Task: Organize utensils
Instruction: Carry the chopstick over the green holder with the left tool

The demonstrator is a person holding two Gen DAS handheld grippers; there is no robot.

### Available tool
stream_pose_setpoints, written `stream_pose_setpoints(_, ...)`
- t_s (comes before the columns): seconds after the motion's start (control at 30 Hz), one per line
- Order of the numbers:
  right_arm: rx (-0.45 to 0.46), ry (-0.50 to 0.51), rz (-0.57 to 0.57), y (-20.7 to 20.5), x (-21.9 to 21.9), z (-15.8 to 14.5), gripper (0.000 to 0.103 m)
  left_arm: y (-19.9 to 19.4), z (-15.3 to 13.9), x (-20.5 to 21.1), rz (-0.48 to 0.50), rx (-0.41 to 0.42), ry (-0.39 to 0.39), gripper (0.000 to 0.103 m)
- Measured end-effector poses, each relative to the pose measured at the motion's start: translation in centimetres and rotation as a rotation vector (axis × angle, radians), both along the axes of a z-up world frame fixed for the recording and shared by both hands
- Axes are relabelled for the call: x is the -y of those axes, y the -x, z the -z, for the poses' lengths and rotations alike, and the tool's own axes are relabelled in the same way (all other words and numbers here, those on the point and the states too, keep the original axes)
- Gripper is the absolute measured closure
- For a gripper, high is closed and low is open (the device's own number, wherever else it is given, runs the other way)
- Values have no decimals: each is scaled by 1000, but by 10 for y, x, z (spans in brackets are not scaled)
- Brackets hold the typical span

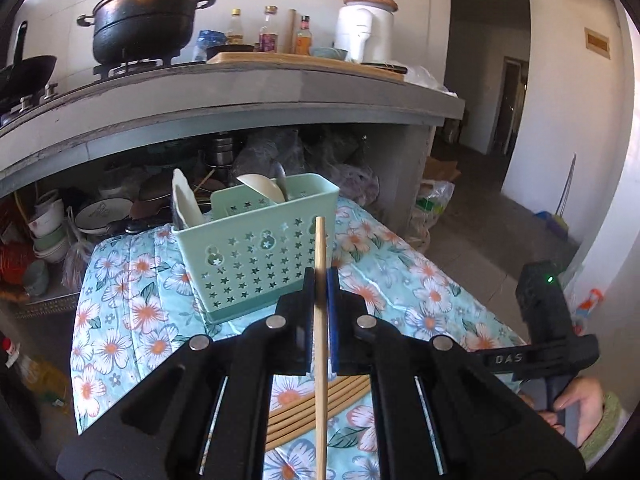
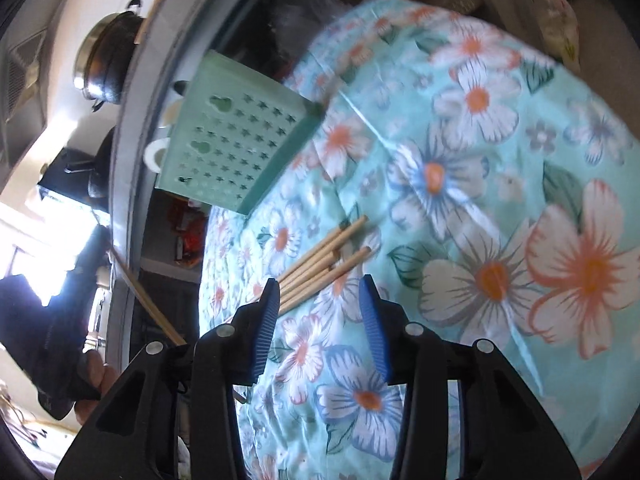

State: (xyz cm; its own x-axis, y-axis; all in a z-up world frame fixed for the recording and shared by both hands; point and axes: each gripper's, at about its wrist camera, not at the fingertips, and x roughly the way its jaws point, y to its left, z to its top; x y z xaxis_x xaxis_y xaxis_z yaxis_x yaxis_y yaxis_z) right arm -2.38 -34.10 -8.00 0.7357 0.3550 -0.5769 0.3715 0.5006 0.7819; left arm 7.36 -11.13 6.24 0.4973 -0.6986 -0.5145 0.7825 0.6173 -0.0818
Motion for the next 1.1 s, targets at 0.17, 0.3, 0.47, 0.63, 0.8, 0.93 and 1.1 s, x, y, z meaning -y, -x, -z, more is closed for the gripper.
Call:
stream_pose_setpoints(0.17,-25,-48,40,-10,2,15,69,-3,-1,-7,-16,-17,17,98)
stream_pose_setpoints(0.3,-27,-100,92,-11,10,26,79,-5,0,-13,-33,-27,34,98)
stream_pose_setpoints(0.47,-15,-127,126,-8,10,30,88,-10,3,-14,-43,-50,42,98)
stream_pose_setpoints(0.63,55,-141,140,8,11,21,91,-11,4,-14,-48,-54,40,98)
stream_pose_setpoints(0.8,146,-110,142,24,10,-7,94,-12,4,-15,-57,-57,41,98)
stream_pose_setpoints(0.93,236,-55,136,32,10,-39,97,-11,2,-16,-58,-53,42,98)
stream_pose_setpoints(1.1,344,20,132,45,14,-82,98,-9,-6,-21,-60,-44,60,98)
